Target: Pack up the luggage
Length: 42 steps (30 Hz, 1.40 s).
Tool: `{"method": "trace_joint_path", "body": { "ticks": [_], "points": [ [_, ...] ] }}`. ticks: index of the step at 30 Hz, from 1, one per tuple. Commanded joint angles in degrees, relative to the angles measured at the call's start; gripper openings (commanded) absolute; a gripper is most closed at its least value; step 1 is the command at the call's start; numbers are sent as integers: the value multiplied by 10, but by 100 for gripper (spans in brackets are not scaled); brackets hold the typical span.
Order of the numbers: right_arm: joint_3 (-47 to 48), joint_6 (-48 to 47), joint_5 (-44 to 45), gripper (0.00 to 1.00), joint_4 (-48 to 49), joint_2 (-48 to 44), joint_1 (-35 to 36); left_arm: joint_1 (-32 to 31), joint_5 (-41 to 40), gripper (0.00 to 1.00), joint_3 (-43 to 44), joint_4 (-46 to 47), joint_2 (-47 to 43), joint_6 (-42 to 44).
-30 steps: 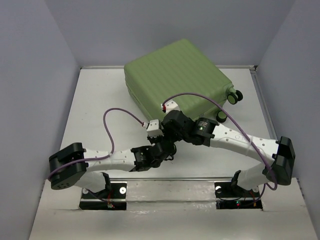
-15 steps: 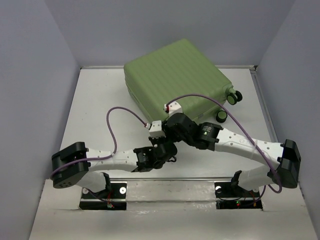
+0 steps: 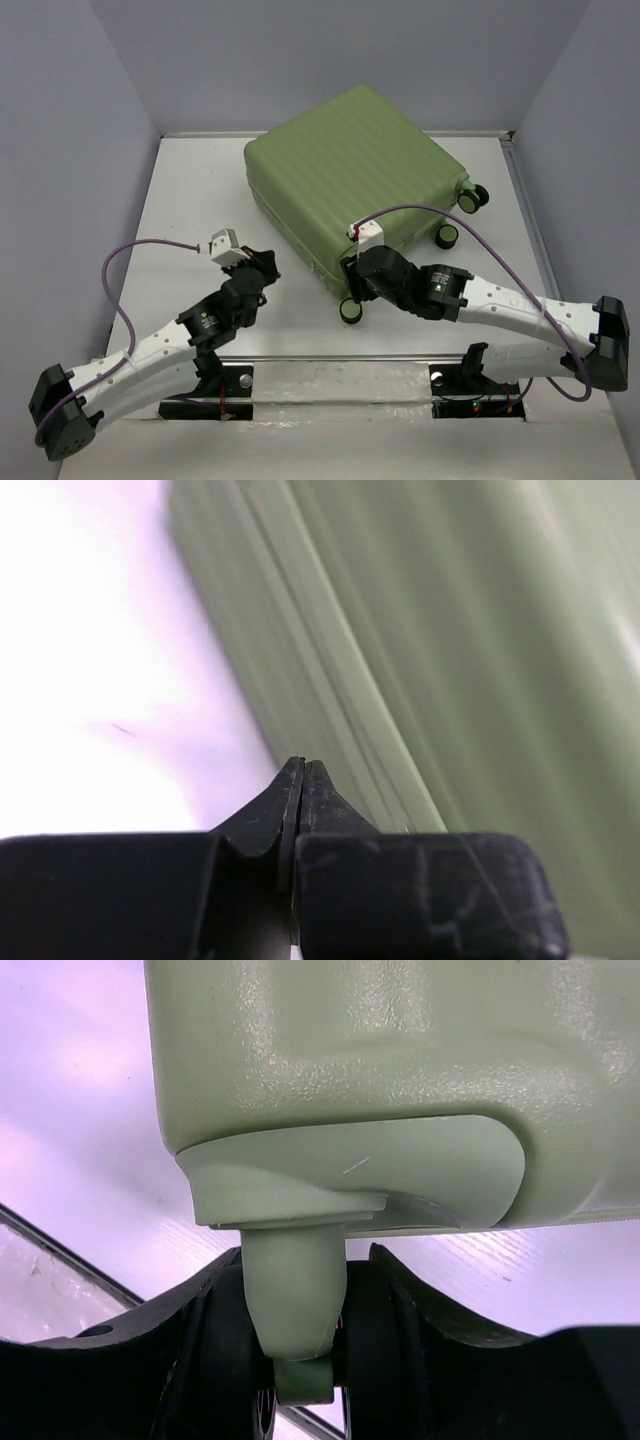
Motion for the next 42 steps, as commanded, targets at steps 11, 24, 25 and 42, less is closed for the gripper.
{"method": "trace_joint_path", "body": {
  "ticks": [11,24,25,42],
  "points": [
    [-18,15,-58,7,-20,-3,17,148,276,6,15,129,27,134],
    [-19,24,-28,7,-4,-18,17,-15,404,45,-83,138,-54,134],
    [-19,24,-29,7,-4,-18,17,-17,407,45,-82,155,-38,142],
    [-27,25,-37,7,-2,-19,17,-17,328,41,13,178,136,217]
  ]
}}
